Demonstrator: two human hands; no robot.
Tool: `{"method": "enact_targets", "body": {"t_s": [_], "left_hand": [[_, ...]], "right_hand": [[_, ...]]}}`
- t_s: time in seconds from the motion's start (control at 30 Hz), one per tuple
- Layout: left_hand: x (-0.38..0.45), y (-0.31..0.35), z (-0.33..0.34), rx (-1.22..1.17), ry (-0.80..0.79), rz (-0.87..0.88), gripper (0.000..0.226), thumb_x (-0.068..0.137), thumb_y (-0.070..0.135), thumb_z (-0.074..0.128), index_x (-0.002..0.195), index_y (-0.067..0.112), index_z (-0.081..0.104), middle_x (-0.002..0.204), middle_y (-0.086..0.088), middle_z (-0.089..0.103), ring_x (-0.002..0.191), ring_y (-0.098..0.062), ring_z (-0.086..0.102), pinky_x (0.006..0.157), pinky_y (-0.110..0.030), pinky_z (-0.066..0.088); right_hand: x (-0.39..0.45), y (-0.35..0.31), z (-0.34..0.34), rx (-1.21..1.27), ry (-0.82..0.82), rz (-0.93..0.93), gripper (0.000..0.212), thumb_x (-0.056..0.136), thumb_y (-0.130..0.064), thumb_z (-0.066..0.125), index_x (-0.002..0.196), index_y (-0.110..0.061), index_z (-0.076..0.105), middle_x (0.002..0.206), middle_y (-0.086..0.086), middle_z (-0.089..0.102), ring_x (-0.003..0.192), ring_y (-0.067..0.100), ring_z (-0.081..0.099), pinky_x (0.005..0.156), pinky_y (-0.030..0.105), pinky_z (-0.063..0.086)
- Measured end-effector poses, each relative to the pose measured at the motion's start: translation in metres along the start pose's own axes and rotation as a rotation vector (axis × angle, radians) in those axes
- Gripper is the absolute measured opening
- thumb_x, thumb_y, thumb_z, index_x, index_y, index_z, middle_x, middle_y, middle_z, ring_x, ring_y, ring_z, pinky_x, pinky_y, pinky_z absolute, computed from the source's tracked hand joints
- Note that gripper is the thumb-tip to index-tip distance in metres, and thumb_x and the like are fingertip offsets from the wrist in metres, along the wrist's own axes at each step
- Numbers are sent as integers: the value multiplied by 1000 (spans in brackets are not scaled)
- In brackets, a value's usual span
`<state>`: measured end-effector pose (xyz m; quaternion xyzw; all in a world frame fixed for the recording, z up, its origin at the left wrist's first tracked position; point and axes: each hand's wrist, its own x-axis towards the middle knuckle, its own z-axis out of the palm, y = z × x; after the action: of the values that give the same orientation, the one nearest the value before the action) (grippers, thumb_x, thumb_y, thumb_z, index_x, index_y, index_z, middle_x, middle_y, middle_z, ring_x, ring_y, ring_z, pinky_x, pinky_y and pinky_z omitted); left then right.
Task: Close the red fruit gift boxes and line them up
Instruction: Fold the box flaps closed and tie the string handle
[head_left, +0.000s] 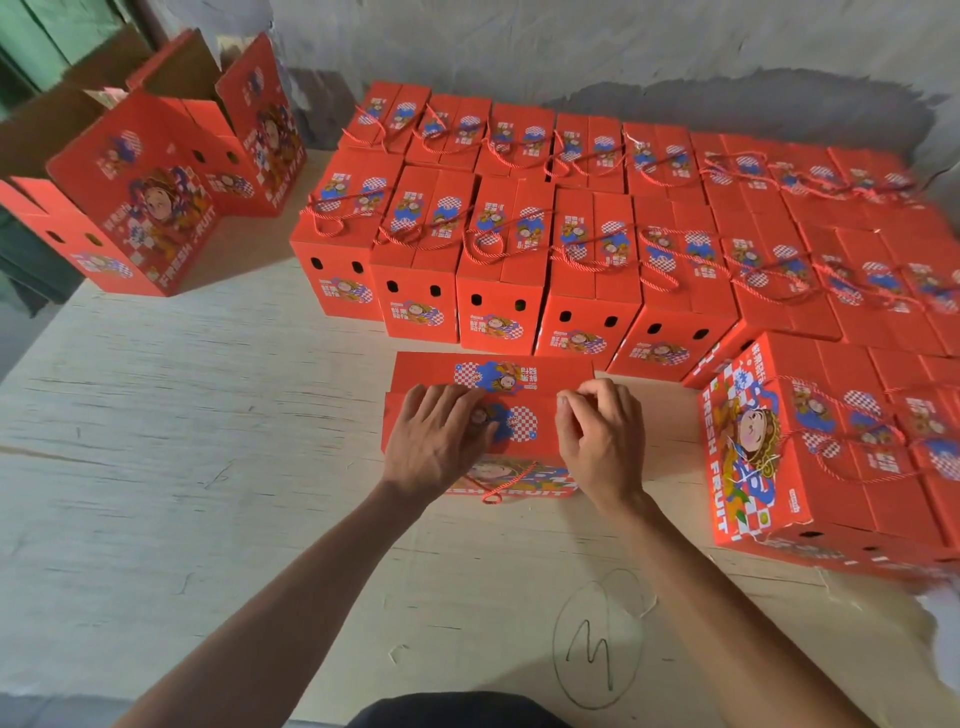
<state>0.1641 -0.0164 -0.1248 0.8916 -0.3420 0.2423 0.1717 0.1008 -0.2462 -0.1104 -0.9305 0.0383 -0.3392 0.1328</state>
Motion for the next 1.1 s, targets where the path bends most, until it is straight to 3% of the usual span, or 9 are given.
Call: {"method": "enact_targets", "body": {"t_s": [0.13, 0.27, 0.37, 0.5, 0.63, 0.73, 0.83, 0.9, 1.1], "left_hand": [[1, 0, -1, -80, 66, -32, 30, 102, 36, 62, 117, 12, 72, 118, -4, 70, 107, -25, 64, 89, -41, 49], [10, -5, -9, -132, 42, -91, 16, 97, 27, 71, 108, 17, 77, 101, 2, 72, 88, -22, 62, 71, -36, 49], [20, -17, -18, -248, -52, -141, 14, 96, 24, 69, 101, 14, 78, 99, 0, 74, 86, -26, 64, 69, -40, 54], [-1, -28, -24, -311, -17, -417, 18, 100, 31, 66, 108, 18, 76, 121, 3, 67, 110, -23, 57, 89, -41, 47], [-10, -28, -21, -734, -26, -785, 19, 95, 41, 71, 103, 24, 73, 153, 2, 43, 131, -13, 46, 99, -30, 49], [-5, -31, -24, -880, -33, -849, 28, 89, 49, 71, 102, 24, 68, 145, 1, 50, 123, -18, 59, 99, -48, 56], [-8, -29, -29, -800, -47, -790, 40, 91, 61, 63, 114, 28, 59, 132, 2, 58, 112, -19, 65, 85, -51, 62], [-8, -28, -30, -783, -59, -801, 52, 91, 65, 60, 128, 29, 54, 127, 3, 61, 110, -19, 67, 84, -50, 62], [-4, -32, -27, -866, -18, -856, 46, 92, 61, 61, 117, 22, 63, 129, -1, 58, 109, -20, 67, 89, -50, 61]], "right_hand": [[6, 0, -2, 53, -30, 32, 26, 99, -22, 65, 79, -6, 72, 84, 4, 58, 77, 22, 51, 67, 35, 41], [14, 6, -3, 171, -113, 94, 26, 99, -23, 69, 82, -5, 71, 83, 5, 55, 81, 24, 52, 68, 39, 47], [9, 4, -2, 336, -156, 263, 21, 98, -24, 71, 92, -5, 74, 102, 8, 62, 101, 27, 56, 85, 44, 50], [1, -8, 2, 551, -183, 516, 34, 100, -27, 67, 127, -7, 65, 144, 7, 51, 138, 17, 44, 114, 27, 37], [0, -9, -1, 750, -241, 774, 51, 99, -42, 66, 145, -22, 55, 118, -11, 63, 103, -15, 56, 86, 5, 45], [1, -3, 0, 755, -251, 749, 34, 98, -42, 68, 127, -25, 69, 121, -15, 66, 107, -15, 57, 88, 9, 45], [-3, -5, 3, 742, -209, 753, 25, 96, -49, 67, 97, -25, 70, 95, -3, 70, 75, -5, 60, 62, 12, 45], [-4, -4, 3, 718, -208, 758, 28, 97, -52, 66, 92, -24, 67, 91, 3, 69, 69, 1, 58, 55, 13, 44], [3, 1, -3, 577, -230, 641, 29, 97, -45, 67, 82, -21, 62, 94, -1, 65, 79, 2, 57, 64, 11, 40]]}}
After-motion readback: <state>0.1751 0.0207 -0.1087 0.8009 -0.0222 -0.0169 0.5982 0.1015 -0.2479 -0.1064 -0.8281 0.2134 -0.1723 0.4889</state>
